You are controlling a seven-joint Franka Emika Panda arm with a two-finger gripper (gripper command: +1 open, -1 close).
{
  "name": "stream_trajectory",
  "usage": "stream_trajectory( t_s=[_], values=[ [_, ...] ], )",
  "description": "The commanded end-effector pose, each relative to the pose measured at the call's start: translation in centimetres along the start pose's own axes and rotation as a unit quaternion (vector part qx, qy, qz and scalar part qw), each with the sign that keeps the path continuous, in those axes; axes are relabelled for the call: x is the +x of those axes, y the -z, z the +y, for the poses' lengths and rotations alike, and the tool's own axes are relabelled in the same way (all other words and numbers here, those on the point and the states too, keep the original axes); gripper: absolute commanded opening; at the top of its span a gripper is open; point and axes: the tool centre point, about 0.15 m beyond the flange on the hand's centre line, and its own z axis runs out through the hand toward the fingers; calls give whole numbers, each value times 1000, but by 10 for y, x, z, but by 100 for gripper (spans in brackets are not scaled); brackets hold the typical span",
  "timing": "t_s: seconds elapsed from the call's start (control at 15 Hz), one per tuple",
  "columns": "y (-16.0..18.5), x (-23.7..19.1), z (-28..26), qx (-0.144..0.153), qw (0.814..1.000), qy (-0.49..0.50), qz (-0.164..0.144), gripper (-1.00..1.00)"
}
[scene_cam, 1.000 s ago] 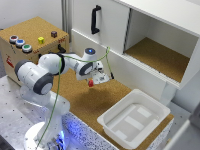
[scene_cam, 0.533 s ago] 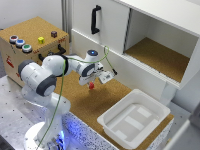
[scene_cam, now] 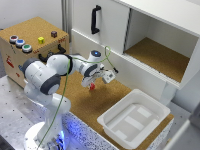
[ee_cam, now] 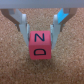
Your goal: Rotate left the pink block
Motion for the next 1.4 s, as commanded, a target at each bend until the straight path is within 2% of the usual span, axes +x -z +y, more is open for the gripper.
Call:
stream_trajectory(
  t_s=[0.0, 0.2, 0.4, 0.6, 0.8, 1.0, 1.13, 1.27, 1.33],
  values=[
    [12, -3, 28, 58, 998, -3, 25, 100],
    [26, 2, 22, 51, 998, -27, 20, 100],
    [33, 10, 6, 47, 994, -92, 20, 100],
    [40, 11, -11, 31, 978, -205, 19, 100],
    [49, 7, -31, 7, 939, -345, 16, 100],
    [41, 11, -52, -6, 898, -440, 1, 100],
    [33, 17, -59, -21, 863, -505, -8, 100],
    [24, 22, -56, -30, 819, -572, -5, 100],
    [21, 20, -53, -38, 790, -612, -3, 100]
  ],
)
